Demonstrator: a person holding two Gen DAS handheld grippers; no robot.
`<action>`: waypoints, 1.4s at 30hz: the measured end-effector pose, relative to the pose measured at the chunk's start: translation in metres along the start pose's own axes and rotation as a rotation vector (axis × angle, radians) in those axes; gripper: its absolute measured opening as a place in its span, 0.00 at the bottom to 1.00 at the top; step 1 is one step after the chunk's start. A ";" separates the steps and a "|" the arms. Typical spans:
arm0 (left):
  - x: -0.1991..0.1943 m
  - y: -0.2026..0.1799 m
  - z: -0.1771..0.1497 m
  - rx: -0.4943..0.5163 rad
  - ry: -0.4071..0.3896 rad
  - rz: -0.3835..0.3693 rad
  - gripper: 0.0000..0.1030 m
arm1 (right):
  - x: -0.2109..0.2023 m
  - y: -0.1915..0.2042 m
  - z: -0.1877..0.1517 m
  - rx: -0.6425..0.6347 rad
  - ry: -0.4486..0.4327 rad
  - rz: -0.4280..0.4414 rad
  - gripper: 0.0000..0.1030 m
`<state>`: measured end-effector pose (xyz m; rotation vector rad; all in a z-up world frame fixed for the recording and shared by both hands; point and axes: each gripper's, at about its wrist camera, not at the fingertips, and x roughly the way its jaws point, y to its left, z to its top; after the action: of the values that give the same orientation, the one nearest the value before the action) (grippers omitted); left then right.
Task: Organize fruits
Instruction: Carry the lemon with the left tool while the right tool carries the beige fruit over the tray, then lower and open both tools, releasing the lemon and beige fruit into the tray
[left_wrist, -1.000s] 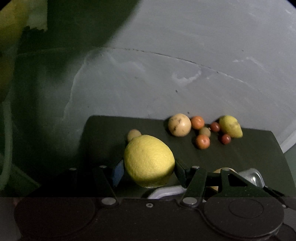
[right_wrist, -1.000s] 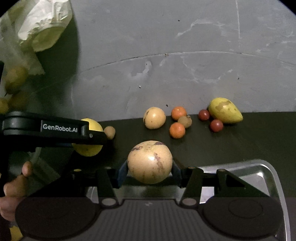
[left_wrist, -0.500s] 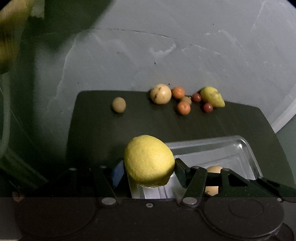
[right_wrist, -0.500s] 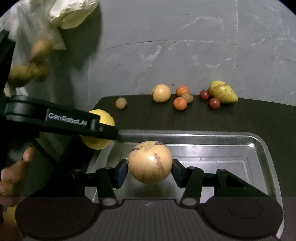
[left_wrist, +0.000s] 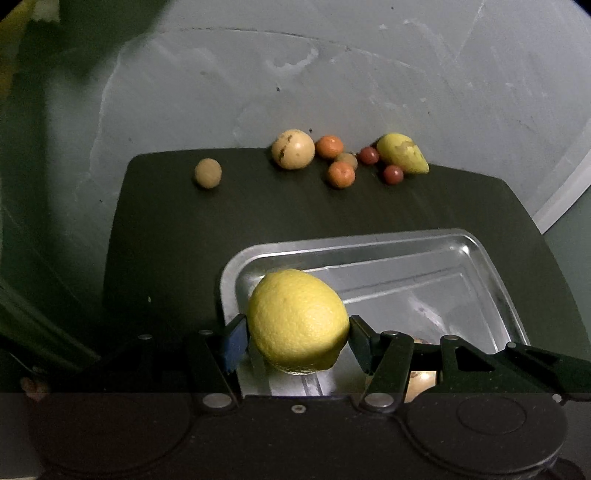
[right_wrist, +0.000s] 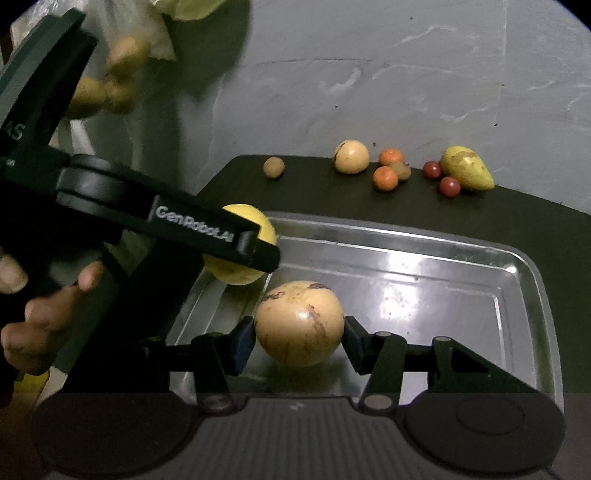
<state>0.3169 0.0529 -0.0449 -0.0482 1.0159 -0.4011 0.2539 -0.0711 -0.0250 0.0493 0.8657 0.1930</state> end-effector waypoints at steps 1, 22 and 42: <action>0.001 -0.001 -0.001 0.001 0.004 -0.001 0.58 | -0.001 0.001 -0.001 -0.003 0.005 0.002 0.54; 0.004 -0.013 -0.007 0.037 0.041 0.015 0.59 | -0.004 0.000 -0.010 -0.005 0.070 0.016 0.55; -0.001 -0.011 -0.008 0.045 0.041 0.000 0.75 | -0.007 -0.006 -0.011 0.011 0.074 0.014 0.66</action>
<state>0.3067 0.0436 -0.0460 0.0002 1.0469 -0.4261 0.2423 -0.0787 -0.0274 0.0591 0.9405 0.2039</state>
